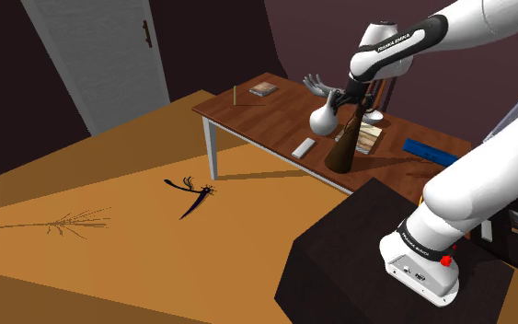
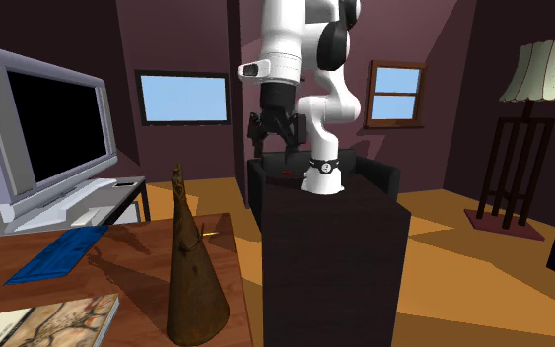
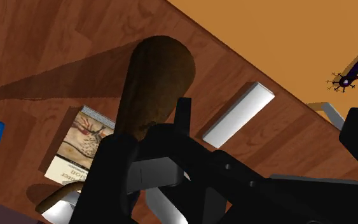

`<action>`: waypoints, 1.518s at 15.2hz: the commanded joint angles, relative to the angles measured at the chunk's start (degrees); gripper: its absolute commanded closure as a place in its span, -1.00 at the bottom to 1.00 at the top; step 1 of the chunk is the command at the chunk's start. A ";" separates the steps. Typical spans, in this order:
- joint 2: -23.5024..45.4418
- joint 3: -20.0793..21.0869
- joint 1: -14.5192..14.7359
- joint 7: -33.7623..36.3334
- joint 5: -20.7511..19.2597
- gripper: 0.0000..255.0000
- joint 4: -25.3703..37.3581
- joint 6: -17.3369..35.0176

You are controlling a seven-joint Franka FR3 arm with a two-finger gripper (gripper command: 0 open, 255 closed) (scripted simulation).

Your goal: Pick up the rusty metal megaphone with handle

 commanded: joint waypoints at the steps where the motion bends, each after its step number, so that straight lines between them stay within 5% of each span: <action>1: 3.33 -0.98 -0.94 1.15 0.57 -1.00 0.98 3.44; 13: 23.87 -4.90 -7.61 2.51 11.06 -1.00 11.28 18.74; 23: 29.24 -3.29 -9.09 0.83 13.74 -1.00 11.51 23.93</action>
